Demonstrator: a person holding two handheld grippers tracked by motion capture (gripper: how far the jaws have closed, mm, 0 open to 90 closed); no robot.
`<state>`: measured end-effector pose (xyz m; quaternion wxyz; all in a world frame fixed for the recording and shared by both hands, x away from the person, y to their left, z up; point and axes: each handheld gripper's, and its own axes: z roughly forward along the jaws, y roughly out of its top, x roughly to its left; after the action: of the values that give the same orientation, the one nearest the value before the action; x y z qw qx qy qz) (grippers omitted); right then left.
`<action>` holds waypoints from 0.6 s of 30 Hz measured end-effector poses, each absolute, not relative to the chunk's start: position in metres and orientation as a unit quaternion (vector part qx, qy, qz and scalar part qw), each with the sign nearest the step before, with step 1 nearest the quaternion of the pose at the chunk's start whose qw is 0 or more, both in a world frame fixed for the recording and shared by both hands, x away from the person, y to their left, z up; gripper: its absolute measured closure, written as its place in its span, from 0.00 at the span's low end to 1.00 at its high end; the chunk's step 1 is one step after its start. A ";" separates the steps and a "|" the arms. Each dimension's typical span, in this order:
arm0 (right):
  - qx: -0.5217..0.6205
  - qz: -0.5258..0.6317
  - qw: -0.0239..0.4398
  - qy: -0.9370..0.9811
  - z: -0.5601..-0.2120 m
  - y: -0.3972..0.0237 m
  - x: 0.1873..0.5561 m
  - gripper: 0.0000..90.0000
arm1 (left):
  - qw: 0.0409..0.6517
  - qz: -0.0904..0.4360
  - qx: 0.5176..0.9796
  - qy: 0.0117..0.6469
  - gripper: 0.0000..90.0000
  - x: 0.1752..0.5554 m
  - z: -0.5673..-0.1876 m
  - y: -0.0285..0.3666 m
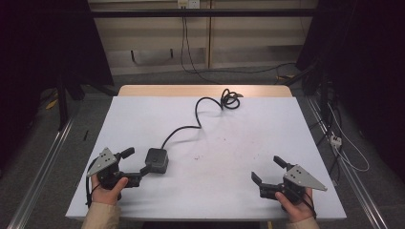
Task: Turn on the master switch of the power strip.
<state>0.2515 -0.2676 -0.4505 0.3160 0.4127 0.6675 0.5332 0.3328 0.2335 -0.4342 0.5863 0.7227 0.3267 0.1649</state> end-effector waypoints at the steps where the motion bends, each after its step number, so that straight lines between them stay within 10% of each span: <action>1: 0.413 0.533 0.316 0.667 -0.450 -0.267 0.251 0.03 | 0.585 0.165 0.724 0.326 0.05 0.333 -0.434 0.234; 18: 0.411 0.532 0.315 0.669 -0.450 -0.266 0.251 0.03 | 0.586 0.168 0.721 0.329 0.08 0.339 -0.432 0.233</action>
<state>0.2512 -0.2664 -0.4502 0.3150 0.4112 0.6695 0.5325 0.3387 0.2328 -0.4321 0.5864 0.7210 0.3288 0.1678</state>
